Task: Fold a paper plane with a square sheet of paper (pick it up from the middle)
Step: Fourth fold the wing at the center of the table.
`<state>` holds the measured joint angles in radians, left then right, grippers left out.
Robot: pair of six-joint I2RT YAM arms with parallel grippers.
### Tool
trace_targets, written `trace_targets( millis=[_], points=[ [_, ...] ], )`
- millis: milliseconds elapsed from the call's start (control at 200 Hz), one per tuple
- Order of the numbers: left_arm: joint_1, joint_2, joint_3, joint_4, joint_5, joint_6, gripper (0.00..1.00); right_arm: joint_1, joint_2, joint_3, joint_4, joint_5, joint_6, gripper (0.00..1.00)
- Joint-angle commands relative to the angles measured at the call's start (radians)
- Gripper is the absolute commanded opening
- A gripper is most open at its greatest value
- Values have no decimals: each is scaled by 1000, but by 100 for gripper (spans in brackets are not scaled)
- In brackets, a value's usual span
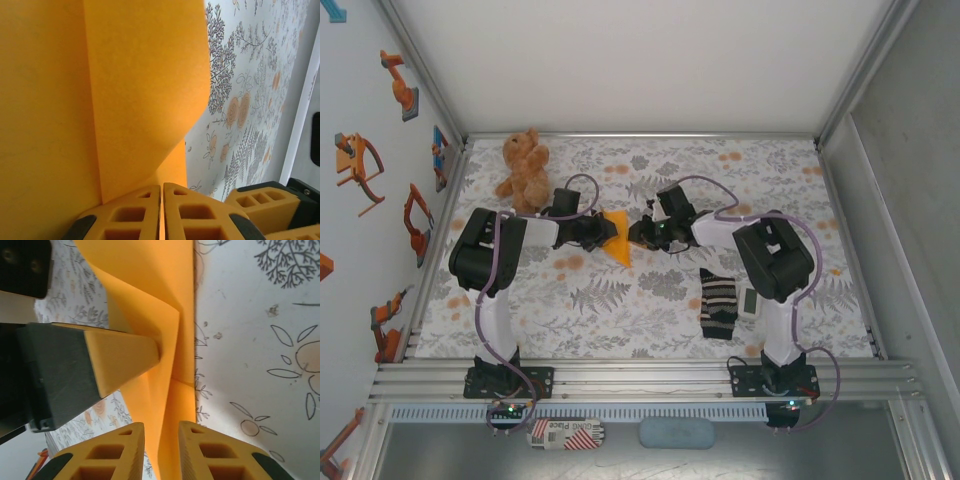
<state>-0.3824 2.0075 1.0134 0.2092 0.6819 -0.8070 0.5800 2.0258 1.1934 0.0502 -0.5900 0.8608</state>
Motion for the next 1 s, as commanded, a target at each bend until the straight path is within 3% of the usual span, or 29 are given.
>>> trace_targets(
  millis=[0,466,646,996],
  points=[
    [7,27,-21,-48,-15,8,10,7,34,51,-56,-11,-28,23],
    [7,27,-21,-48,-13,5,10,17,83,89,-44,-53,-40,22],
    [7,19,-20,-48,-12,3,11,17,111,103,-64,-44,-43,17],
    [11,-56,9,-8,31,3,23,14,126,22,-25,-30,-31,6]
  ],
)
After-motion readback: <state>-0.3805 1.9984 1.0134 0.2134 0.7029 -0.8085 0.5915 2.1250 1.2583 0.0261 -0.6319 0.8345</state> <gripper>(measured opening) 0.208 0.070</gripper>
